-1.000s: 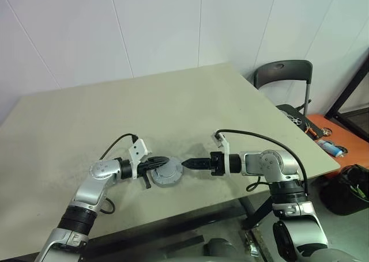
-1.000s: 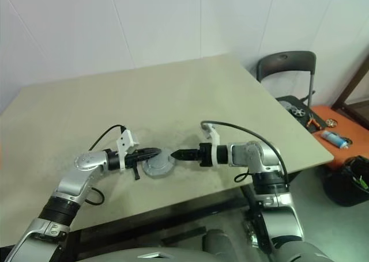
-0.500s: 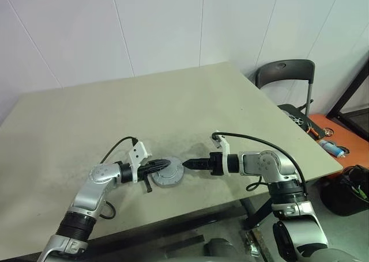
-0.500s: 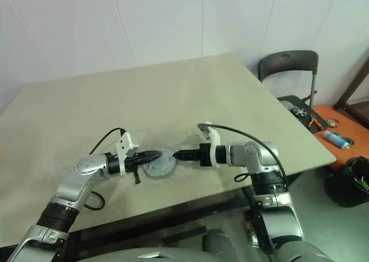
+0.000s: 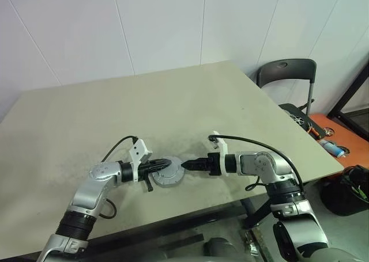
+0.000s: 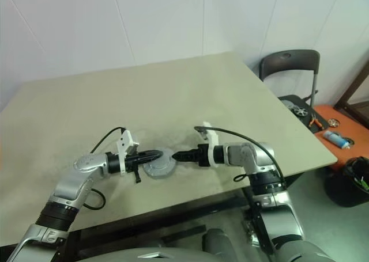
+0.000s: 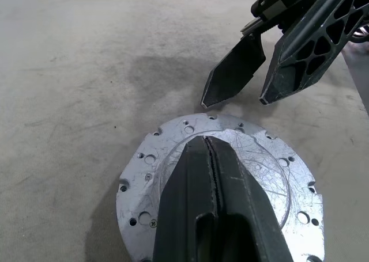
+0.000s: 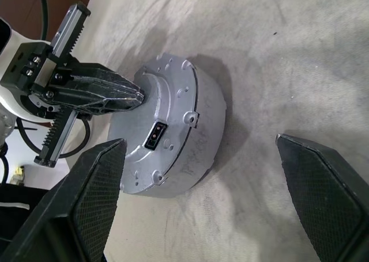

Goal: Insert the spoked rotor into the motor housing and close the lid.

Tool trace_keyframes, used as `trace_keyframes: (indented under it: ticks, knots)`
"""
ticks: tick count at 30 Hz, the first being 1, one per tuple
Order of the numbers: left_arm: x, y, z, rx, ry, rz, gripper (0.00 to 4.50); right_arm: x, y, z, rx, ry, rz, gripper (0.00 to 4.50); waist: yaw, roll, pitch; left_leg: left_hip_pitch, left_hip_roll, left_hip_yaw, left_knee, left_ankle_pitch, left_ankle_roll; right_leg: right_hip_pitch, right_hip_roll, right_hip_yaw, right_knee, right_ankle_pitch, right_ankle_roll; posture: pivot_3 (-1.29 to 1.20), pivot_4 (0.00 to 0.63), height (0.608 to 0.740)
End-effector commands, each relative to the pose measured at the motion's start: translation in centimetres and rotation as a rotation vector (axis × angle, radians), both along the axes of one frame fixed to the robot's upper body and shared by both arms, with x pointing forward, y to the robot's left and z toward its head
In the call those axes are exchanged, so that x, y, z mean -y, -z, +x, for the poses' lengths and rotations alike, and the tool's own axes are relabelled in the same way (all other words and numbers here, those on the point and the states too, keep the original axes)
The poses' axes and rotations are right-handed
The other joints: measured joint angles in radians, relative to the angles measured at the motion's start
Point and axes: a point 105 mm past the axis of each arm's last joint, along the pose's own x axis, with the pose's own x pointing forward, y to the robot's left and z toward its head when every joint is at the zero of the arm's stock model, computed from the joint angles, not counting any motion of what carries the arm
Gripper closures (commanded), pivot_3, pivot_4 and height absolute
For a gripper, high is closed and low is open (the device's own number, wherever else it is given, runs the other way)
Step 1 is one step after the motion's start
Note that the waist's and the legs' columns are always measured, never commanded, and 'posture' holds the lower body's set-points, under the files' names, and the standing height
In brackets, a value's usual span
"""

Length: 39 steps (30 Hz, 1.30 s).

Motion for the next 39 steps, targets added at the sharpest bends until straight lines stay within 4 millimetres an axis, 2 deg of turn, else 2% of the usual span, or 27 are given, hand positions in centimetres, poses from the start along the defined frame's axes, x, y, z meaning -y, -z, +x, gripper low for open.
trace_keyframes:
  ticks: [1, 23, 33, 36, 39]
  knots:
    - [-0.8, 4.6, -1.9, -0.171, -0.006, 0.099, 4.50, -0.5, -1.1, 0.4, 0.047, -0.019, 0.019, 0.17, 0.000, 0.000, 0.000, 0.000, 0.000, 0.000, 0.000, 0.000, 0.000, 0.000, 0.000, 0.000, 0.000, 0.000, 0.000, 0.00, 0.000, 0.740]
    - [-0.8, 4.4, -1.5, -0.170, -0.026, 0.084, 4.50, -0.7, -1.4, 0.9, 0.058, -0.018, 0.025, 0.17, 0.001, 0.000, 0.000, 0.000, 0.000, 0.000, 0.000, 0.000, 0.000, 0.000, 0.000, 0.000, 0.000, 0.000, 0.000, 0.00, 0.000, 0.740]
    - [-4.4, 4.8, 2.3, -0.183, -0.192, 0.100, 4.50, -0.6, -1.4, 0.6, 0.053, -0.026, 0.030, 0.17, -0.002, -0.001, 0.000, 0.000, 0.000, 0.000, 0.001, 0.000, 0.000, 0.002, 0.001, 0.000, 0.002, 0.000, 0.000, 0.00, 0.000, 0.740]
    - [-4.6, 4.6, 3.0, -0.173, -0.192, 0.094, 4.50, -0.6, -1.4, 0.6, 0.054, -0.030, 0.030, 0.17, -0.004, -0.002, 0.001, -0.001, 0.000, 0.000, 0.001, 0.000, 0.000, -0.003, 0.001, 0.000, 0.002, 0.001, 0.000, 0.00, 0.000, 0.740]
    - [-4.4, 4.2, 3.2, -0.168, -0.172, 0.086, 4.50, -0.8, -1.7, 0.9, 0.061, -0.030, 0.035, 0.17, 0.005, -0.004, 0.000, -0.010, -0.001, 0.000, 0.002, 0.001, -0.001, -0.012, -0.001, 0.001, 0.002, 0.004, -0.005, 0.00, 0.000, 0.740]
